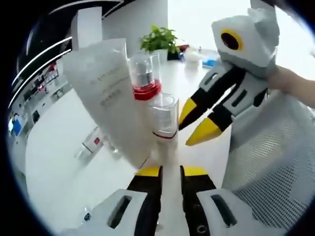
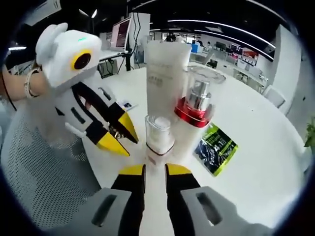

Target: Arrange the skincare products in the storage area until every visible bottle or jar stands upright without overlapping.

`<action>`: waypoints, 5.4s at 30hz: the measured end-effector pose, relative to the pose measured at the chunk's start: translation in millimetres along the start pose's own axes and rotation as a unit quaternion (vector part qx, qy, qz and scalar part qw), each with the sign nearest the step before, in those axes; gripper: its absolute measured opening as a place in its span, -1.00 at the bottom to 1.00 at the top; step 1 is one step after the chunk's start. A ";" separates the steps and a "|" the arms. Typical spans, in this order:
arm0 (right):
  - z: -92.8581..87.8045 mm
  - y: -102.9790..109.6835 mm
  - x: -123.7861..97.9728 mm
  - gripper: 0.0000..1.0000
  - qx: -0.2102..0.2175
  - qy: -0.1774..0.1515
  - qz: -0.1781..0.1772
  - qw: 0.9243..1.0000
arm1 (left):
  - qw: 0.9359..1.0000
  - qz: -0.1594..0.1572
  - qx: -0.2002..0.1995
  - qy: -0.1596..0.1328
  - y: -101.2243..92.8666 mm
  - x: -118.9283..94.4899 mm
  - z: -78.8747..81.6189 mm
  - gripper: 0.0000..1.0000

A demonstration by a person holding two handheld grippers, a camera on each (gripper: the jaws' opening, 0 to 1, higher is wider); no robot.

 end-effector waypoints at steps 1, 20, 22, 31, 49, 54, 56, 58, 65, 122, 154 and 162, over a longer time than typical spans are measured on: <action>0.4 0.5 -1.8 -0.62 0.003 -0.003 -0.001 1.000 | 1.000 0.003 -0.001 -0.002 0.5 -3.7 -0.1 -0.71; 23.0 9.0 -35.5 0.15 0.032 -0.040 -0.037 0.998 | 0.993 0.057 -0.057 -0.090 8.2 -67.4 8.0 -0.19; 24.5 9.9 -37.6 0.21 0.033 -0.044 -0.039 0.998 | 0.991 0.068 -0.059 -0.095 8.8 -73.0 8.4 -0.13; 28.8 16.7 -43.1 0.49 0.032 -0.058 -0.055 0.996 | 0.988 0.100 -0.062 -0.098 13.6 -91.0 1.3 0.33; 28.5 24.3 -38.6 0.83 0.025 -0.076 -0.056 0.995 | 0.987 0.126 -0.066 -0.076 16.6 -101.6 -11.9 0.60; 27.0 25.8 -38.6 0.88 0.037 -0.095 -0.051 0.994 | 0.989 0.118 -0.062 -0.067 18.2 -101.0 -14.1 0.65; 26.4 27.1 -36.9 0.91 0.038 -0.100 -0.045 0.993 | 0.989 0.116 -0.063 -0.064 19.0 -100.2 -14.8 0.69; 25.9 28.0 -35.4 0.91 0.040 -0.105 -0.043 0.993 | 0.990 0.113 -0.063 -0.061 19.4 -99.3 -15.2 0.70; 22.2 27.7 -28.9 0.90 0.037 -0.109 -0.047 0.992 | 0.991 0.106 -0.068 -0.052 24.2 -97.4 -18.8 0.78; 6.9 10.5 -25.4 -0.29 0.081 -0.129 -0.064 0.986 | 0.993 0.085 0.071 0.034 179.2 28.5 25.8 0.30; 6.8 7.3 -23.0 -0.31 0.095 -0.133 -0.074 0.984 | 0.994 -0.042 0.035 0.098 183.5 86.5 16.8 -0.57; 6.4 6.7 -22.7 -0.34 0.097 -0.131 -0.074 0.984 | 0.994 -0.037 0.043 0.096 177.0 85.3 16.0 -0.66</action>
Point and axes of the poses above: the point that each gripper's makers call its tool centre point, and the gripper's own axes: x roughly forward along the fingers, y roughly to its left, z roughly out of its top, the point moved 10 cm from there along -x, roughly backward along the fingers
